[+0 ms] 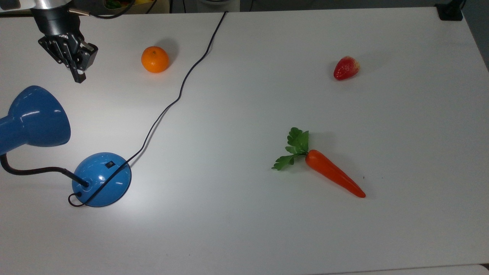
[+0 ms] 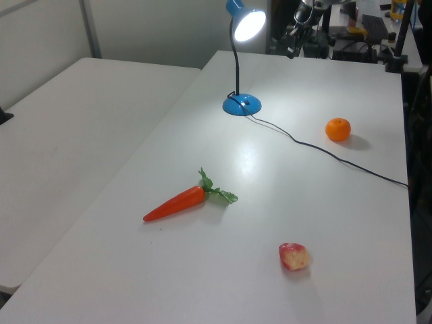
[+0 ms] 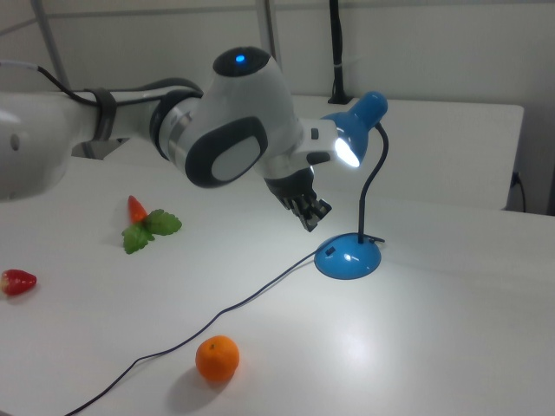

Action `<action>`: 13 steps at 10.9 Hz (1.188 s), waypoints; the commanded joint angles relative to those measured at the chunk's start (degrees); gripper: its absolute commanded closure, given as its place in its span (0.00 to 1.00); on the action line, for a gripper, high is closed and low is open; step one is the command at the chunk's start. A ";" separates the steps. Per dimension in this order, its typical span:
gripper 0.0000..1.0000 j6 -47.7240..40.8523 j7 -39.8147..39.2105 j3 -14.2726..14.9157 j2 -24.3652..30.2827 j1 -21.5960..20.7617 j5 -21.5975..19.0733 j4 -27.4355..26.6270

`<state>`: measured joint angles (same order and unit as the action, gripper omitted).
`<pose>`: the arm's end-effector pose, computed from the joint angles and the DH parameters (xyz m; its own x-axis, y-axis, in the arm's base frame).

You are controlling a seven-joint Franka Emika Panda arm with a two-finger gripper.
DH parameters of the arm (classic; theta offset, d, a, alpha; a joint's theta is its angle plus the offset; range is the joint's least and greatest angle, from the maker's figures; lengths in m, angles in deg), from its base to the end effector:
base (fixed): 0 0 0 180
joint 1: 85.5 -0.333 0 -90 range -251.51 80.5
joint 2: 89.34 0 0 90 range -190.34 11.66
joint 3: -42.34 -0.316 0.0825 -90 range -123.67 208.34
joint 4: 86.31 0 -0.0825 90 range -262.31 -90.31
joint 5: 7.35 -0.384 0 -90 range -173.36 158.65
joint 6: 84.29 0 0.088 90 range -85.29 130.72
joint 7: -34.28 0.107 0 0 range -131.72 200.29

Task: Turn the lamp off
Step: 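Move the gripper over the blue lamp base toward its switch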

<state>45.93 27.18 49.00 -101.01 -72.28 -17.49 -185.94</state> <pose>0.6148 -0.2121 0.4916 0.8928 -0.3027 0.3337 -0.2856 -0.9531 -0.1005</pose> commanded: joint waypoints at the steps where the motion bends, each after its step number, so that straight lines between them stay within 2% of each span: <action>1: 0.96 7.76 1.30 -1.74 0.51 -0.04 -1.03 -5.04; 3: 1.00 13.37 4.71 -2.62 -2.29 -0.30 -1.03 -5.05; 8: 1.00 24.36 6.75 -2.71 -8.10 -2.15 -1.03 -4.78; 13: 1.00 27.02 6.84 -2.71 -10.65 -2.24 -1.03 -3.73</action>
<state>70.65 33.38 46.18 -110.46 -74.04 -17.52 -190.19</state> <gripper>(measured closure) 0.991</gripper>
